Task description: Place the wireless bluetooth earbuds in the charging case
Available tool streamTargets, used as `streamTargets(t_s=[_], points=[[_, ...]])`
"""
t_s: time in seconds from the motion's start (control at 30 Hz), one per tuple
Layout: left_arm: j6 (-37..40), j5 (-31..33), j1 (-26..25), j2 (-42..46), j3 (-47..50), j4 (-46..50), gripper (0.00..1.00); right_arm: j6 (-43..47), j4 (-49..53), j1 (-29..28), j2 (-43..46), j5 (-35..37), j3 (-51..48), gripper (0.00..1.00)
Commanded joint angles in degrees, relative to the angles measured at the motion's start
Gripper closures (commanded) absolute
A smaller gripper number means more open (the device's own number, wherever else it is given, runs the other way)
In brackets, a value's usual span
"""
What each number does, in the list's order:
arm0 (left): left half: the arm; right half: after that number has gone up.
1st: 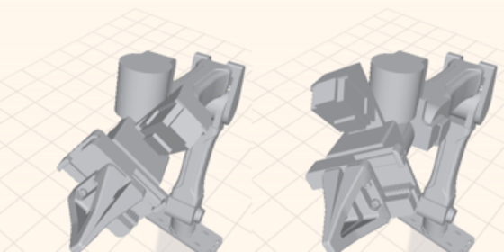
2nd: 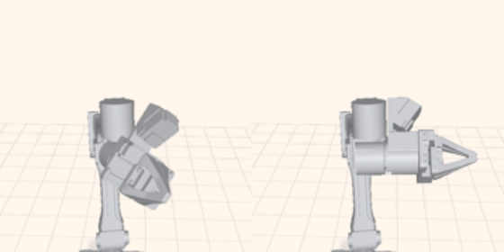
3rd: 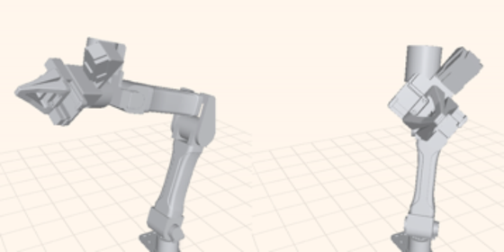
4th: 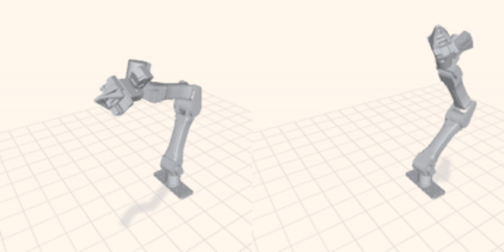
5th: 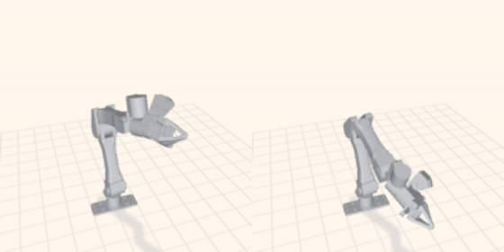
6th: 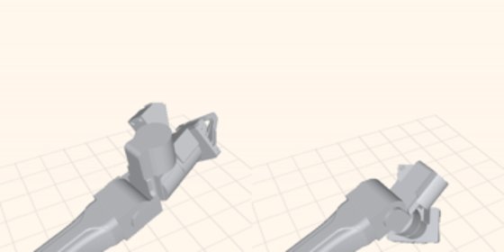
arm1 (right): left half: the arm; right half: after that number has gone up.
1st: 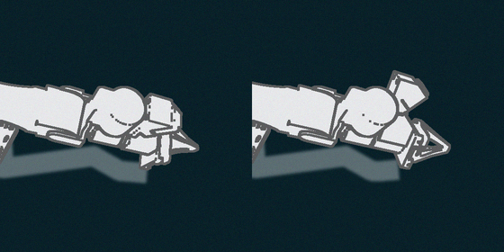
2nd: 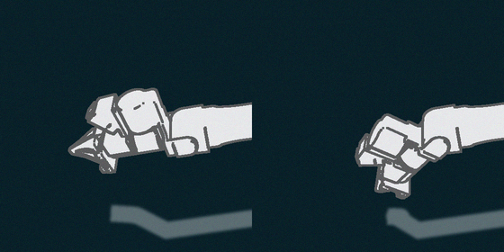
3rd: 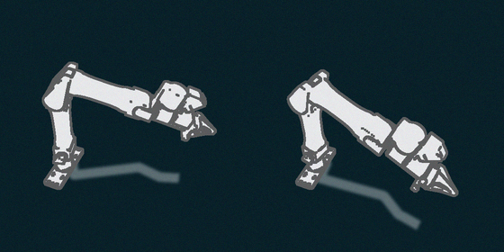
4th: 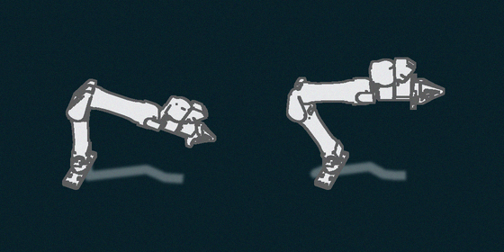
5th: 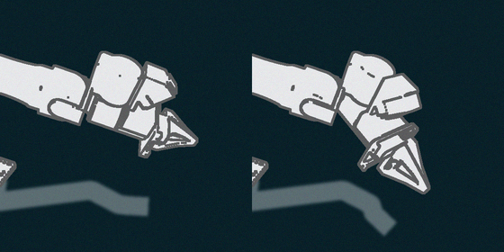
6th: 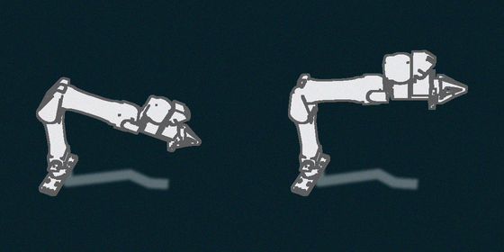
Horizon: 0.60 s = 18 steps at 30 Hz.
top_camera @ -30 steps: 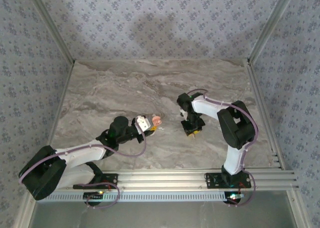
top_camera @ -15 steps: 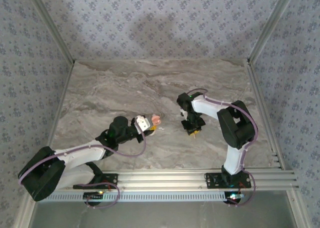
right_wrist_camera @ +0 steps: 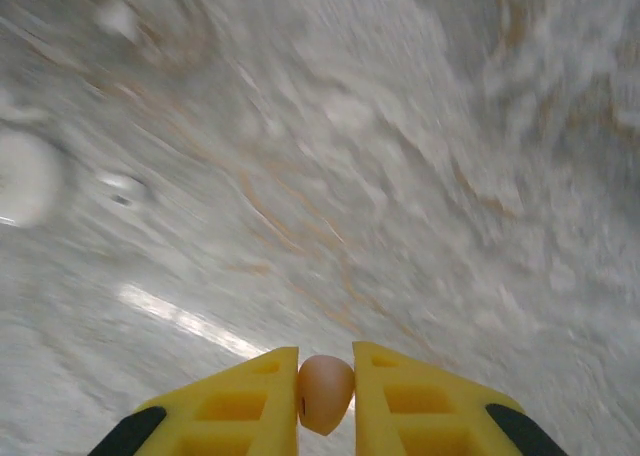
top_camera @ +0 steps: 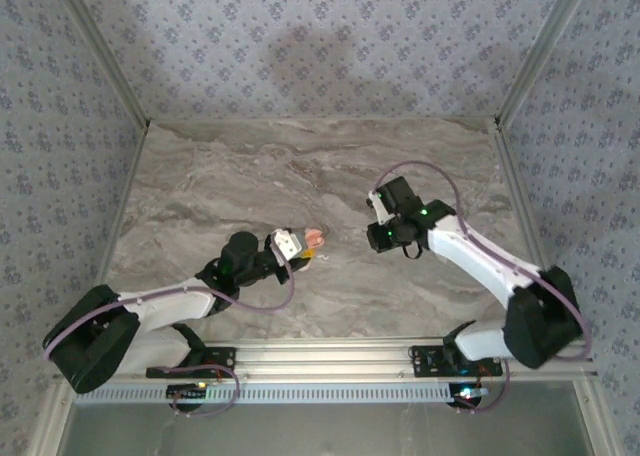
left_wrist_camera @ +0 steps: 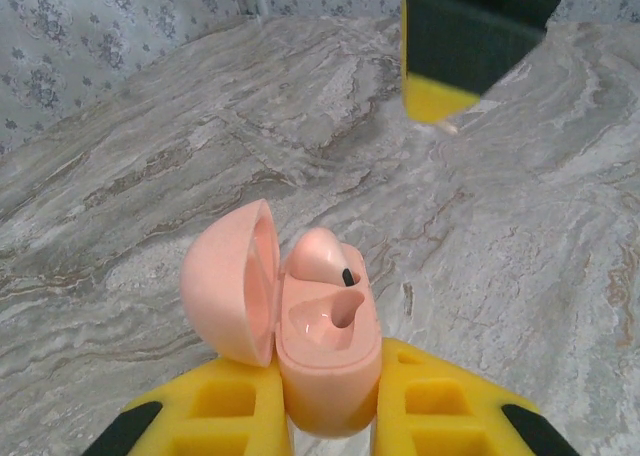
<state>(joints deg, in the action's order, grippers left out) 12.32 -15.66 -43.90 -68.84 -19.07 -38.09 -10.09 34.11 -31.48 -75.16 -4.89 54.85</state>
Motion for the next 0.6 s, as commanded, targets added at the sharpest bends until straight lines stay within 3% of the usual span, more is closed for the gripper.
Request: streamTargets(t_s=[0.0,0.27,0.57], points=[[-2.15,-1.51,-0.26,-0.98,-1.98,-5.36,1.0,-0.87,-12.39,0.22,5.56,-7.57,-2.98,0.82],[-3.16,-2.62,-0.42,-2.14,-3.12,-6.91,1.0,-2.76,-31.21,-1.79,13.77,-16.3,-8.82,0.82],[-3.99,-3.67,-0.4,-3.13,-4.05,-7.96,1.0,-2.9,-41.46,-6.4,11.61,-18.58,-11.44,0.81]])
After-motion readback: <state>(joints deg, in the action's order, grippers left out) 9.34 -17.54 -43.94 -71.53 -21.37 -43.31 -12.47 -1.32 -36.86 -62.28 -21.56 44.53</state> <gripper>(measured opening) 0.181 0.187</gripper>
